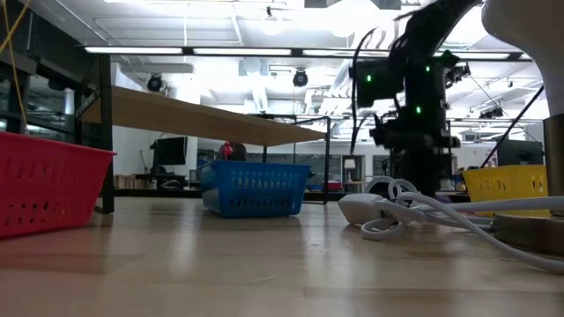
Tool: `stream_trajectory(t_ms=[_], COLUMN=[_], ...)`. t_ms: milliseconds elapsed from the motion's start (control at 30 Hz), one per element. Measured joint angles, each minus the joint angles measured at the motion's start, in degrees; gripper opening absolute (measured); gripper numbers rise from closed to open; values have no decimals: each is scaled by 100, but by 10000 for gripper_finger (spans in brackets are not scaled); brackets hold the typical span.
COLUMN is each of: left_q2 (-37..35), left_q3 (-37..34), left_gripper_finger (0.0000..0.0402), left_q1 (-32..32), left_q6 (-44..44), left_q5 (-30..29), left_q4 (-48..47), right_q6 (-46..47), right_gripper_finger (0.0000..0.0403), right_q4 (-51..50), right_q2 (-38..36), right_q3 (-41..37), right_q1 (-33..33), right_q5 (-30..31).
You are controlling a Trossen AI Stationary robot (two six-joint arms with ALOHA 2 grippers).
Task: Pick & Place Office Desk Supplies
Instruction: Put the violet spring keychain into the yellow bin
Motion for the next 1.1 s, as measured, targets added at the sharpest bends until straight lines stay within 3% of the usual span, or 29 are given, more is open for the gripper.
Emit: stream_trajectory(t_ms=[333, 533, 767, 1100], left_q2=[0, 0, -1, 0], left_q3=[0, 0, 0, 0], left_gripper_finger=[150, 150, 150, 150], left_q1=[0, -1, -1, -1], left_q6=[0, 0, 0, 0], left_q5=[-1, 0, 1, 0], left_q4=[-2, 0, -2, -3], right_q6=[-245, -143, 570, 2250], right_gripper_finger=[17, 17, 17, 17], right_q4=[-76, -365, -1046, -2016], right_q2=[-992, -1101, -1115, -1794], right_q3=[395, 421, 421, 421], right_q1=[43, 247, 738, 1853], right_q5=[65, 105, 120, 96])
